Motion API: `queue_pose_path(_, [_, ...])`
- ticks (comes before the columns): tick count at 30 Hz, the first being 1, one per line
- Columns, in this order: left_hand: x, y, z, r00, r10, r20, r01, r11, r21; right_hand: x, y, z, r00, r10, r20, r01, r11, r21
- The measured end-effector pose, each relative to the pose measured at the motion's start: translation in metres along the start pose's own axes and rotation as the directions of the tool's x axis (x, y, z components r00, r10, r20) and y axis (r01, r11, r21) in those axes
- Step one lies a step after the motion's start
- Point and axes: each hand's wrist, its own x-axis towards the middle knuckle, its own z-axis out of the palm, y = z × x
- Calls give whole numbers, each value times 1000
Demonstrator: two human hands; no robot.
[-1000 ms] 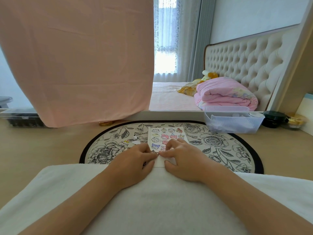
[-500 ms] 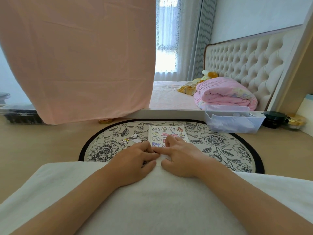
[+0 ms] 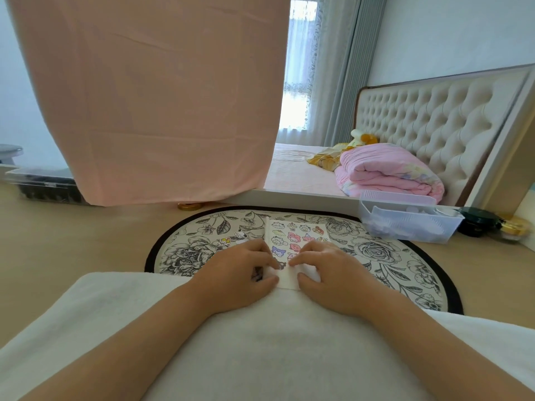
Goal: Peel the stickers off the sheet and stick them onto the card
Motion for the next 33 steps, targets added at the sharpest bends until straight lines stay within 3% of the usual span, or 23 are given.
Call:
queue_pose_path(3, [6, -15, -9, 994, -91, -64, 84, 991, -106, 9, -5, -2, 998, 29, -57, -28, 999, 19])
queue_pose_path(8, [7, -65, -27, 959, -241, -148, 249, 968, 37, 42, -26, -1, 995, 13, -97, -17, 999, -38])
queue_pose_path(13, [3, -90, -28, 929, -347, -133, 364, 922, 136, 85, -48, 6, 1000, -10, -23, 8, 995, -101])
queue_pose_path(19, [5, -95, -22, 944, -329, -3, 325, 929, 176, 121, -61, 28, 993, -11, 117, 52, 932, -358])
queue_pose_path(28, [7, -92, -20, 956, -293, 18, 290, 953, 90, 130, -61, 38, 990, -113, 90, 142, 858, -493])
queue_pose_path(31, [6, -90, -22, 957, -289, 10, 288, 955, 67, 128, -63, 35, 996, -75, 48, 89, 891, -446])
queue_pose_path(33, [5, -87, -24, 955, -296, -21, 296, 955, 31, 124, -62, 32, 1000, 3, -7, -5, 952, -306])
